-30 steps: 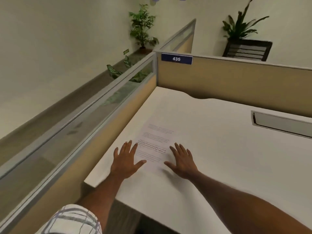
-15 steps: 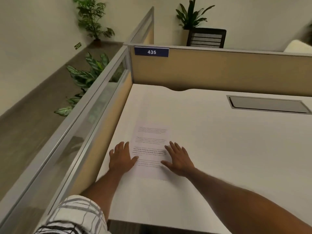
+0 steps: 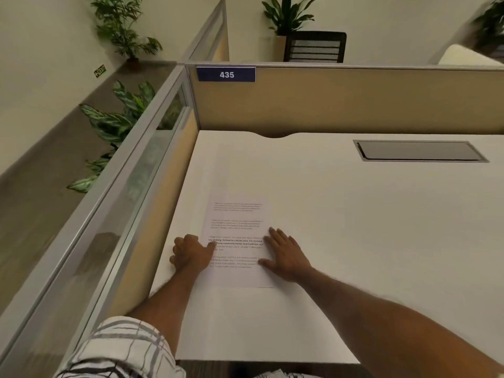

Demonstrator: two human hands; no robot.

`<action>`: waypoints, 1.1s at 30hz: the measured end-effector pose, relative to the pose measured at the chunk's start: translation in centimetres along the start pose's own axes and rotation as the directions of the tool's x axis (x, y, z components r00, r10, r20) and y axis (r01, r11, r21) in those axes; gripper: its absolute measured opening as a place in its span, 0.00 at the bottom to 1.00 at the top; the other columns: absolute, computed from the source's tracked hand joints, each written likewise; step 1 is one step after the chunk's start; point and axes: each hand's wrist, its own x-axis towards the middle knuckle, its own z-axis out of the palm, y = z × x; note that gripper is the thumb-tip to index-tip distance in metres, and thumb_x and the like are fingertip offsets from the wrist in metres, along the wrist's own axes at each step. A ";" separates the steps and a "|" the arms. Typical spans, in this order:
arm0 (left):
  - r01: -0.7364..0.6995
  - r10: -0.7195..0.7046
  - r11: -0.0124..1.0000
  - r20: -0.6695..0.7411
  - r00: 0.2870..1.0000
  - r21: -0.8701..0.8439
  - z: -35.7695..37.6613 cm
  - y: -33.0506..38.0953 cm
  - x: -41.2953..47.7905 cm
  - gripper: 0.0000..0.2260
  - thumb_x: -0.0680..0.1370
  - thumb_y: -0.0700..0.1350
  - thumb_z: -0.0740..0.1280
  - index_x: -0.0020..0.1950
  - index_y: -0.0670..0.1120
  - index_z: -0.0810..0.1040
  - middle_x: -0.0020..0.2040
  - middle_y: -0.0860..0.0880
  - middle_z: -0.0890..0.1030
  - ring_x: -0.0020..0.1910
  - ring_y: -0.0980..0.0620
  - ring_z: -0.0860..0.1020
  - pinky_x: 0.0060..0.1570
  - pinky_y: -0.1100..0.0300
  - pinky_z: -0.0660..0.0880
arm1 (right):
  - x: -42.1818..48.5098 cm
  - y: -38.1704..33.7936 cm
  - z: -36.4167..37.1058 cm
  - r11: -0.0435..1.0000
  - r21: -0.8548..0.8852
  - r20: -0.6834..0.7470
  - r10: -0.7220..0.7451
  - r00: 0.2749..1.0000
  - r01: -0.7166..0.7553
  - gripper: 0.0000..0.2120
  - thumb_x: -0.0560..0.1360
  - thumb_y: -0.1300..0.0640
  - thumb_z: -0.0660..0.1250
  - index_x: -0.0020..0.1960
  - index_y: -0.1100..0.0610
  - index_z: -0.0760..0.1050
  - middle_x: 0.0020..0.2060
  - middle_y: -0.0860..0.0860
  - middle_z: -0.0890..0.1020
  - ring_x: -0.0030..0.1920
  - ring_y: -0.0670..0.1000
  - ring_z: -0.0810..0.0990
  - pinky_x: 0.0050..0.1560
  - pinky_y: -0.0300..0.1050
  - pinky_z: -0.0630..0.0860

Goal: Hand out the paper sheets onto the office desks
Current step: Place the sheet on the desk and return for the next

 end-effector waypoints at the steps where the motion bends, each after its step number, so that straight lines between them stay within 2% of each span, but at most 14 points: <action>1: 0.008 -0.008 1.000 -0.001 1.000 -0.010 0.0 0.1 0.0 0.28 0.72 0.62 0.70 0.65 0.46 0.75 0.64 0.42 0.71 0.63 0.40 0.71 0.63 0.45 0.67 | 0.0 0.1 0.0 1.000 -0.001 -0.004 -0.003 1.000 0.003 0.37 0.77 0.33 0.56 0.79 0.52 0.52 0.80 0.50 0.47 0.79 0.51 0.45 0.78 0.52 0.45; 4: 0.036 -0.035 0.995 0.007 0.999 -0.091 0.1 0.6 0.3 0.24 0.72 0.60 0.71 0.62 0.48 0.76 0.64 0.42 0.72 0.63 0.40 0.72 0.63 0.46 0.67 | 0.0 0.0 0.1 1.000 0.011 -0.023 -0.010 1.000 0.011 0.37 0.77 0.34 0.57 0.79 0.52 0.53 0.80 0.50 0.48 0.79 0.51 0.45 0.78 0.52 0.45; 6: 0.032 -0.028 0.982 0.028 0.999 -0.187 0.2 0.8 0.5 0.20 0.72 0.58 0.71 0.57 0.49 0.76 0.62 0.43 0.75 0.60 0.40 0.75 0.62 0.47 0.70 | 0.0 0.1 0.3 1.000 0.019 -0.035 -0.007 0.999 0.008 0.37 0.77 0.34 0.57 0.79 0.52 0.53 0.80 0.50 0.48 0.79 0.51 0.45 0.78 0.52 0.45; 9: -0.005 0.020 0.962 0.054 0.998 -0.274 0.3 0.9 0.4 0.15 0.72 0.57 0.72 0.50 0.51 0.73 0.56 0.45 0.80 0.54 0.43 0.78 0.56 0.48 0.76 | -0.1 0.3 0.5 1.000 0.022 -0.036 -0.002 0.999 0.003 0.37 0.77 0.34 0.57 0.79 0.52 0.53 0.80 0.50 0.48 0.79 0.51 0.45 0.77 0.51 0.44; 12: 0.000 0.014 0.968 0.053 0.998 -0.250 0.2 1.0 0.2 0.17 0.71 0.56 0.73 0.54 0.50 0.74 0.57 0.45 0.80 0.56 0.42 0.78 0.57 0.48 0.76 | 0.0 0.1 0.5 1.000 0.030 -0.031 -0.001 1.000 0.002 0.37 0.77 0.34 0.57 0.78 0.51 0.54 0.80 0.50 0.48 0.79 0.51 0.45 0.77 0.51 0.44; 14: 0.014 -0.008 0.983 0.033 0.999 -0.185 0.2 1.1 0.3 0.23 0.71 0.57 0.72 0.62 0.47 0.74 0.62 0.43 0.77 0.60 0.40 0.76 0.60 0.47 0.74 | 0.1 0.0 0.4 0.999 0.042 -0.021 0.005 1.000 -0.005 0.37 0.77 0.35 0.58 0.78 0.51 0.54 0.80 0.50 0.48 0.79 0.51 0.45 0.78 0.51 0.44; 16: 0.041 -0.039 0.995 0.022 0.999 -0.091 0.0 1.2 0.2 0.30 0.71 0.59 0.73 0.66 0.44 0.73 0.65 0.41 0.74 0.63 0.39 0.73 0.61 0.45 0.71 | 0.0 -0.1 0.2 0.998 0.066 -0.011 0.010 1.000 -0.009 0.37 0.76 0.35 0.60 0.78 0.52 0.55 0.80 0.50 0.49 0.79 0.51 0.45 0.78 0.52 0.45; 19: 0.049 -0.049 0.999 0.013 0.999 0.004 0.0 1.4 -0.2 0.32 0.68 0.60 0.74 0.65 0.43 0.73 0.64 0.41 0.71 0.63 0.39 0.72 0.59 0.44 0.71 | -0.1 -0.1 -0.2 0.996 0.085 -0.002 0.006 1.000 -0.006 0.37 0.76 0.36 0.62 0.78 0.52 0.56 0.80 0.50 0.50 0.79 0.51 0.46 0.78 0.52 0.46; 22: 0.010 -0.010 1.000 -0.007 1.000 0.019 0.3 1.5 -0.5 0.29 0.69 0.58 0.75 0.63 0.44 0.75 0.61 0.41 0.71 0.60 0.39 0.73 0.58 0.45 0.71 | -0.1 -0.2 -0.5 0.995 0.099 -0.009 0.021 1.000 -0.020 0.38 0.74 0.37 0.66 0.77 0.53 0.59 0.79 0.52 0.53 0.79 0.53 0.50 0.78 0.51 0.49; 25: 0.009 -0.009 1.000 0.003 1.000 -0.011 0.4 1.5 -0.5 0.27 0.69 0.57 0.76 0.62 0.46 0.78 0.61 0.42 0.71 0.59 0.39 0.73 0.58 0.45 0.71 | 0.0 -1.0 -0.6 0.975 0.170 -0.082 0.157 0.984 -0.141 0.43 0.68 0.40 0.74 0.76 0.52 0.60 0.76 0.53 0.60 0.76 0.56 0.58 0.73 0.53 0.57; 29: 0.016 -0.013 0.992 0.017 1.000 -0.127 0.5 1.4 -0.4 0.26 0.67 0.54 0.77 0.60 0.46 0.76 0.60 0.42 0.75 0.60 0.39 0.74 0.58 0.46 0.72 | 0.7 -2.4 -1.1 0.853 0.375 -0.089 0.422 0.902 -0.362 0.43 0.66 0.44 0.77 0.74 0.51 0.60 0.68 0.54 0.66 0.70 0.57 0.65 0.68 0.55 0.64; 33: -0.027 0.036 0.959 0.027 0.999 -0.281 0.4 1.5 -0.9 0.30 0.68 0.47 0.78 0.64 0.44 0.67 0.59 0.42 0.79 0.57 0.40 0.78 0.49 0.52 0.73 | 1.1 -2.4 -1.0 0.838 0.399 -0.053 0.427 0.903 -0.373 0.39 0.68 0.46 0.76 0.73 0.52 0.62 0.67 0.53 0.67 0.69 0.56 0.66 0.68 0.54 0.65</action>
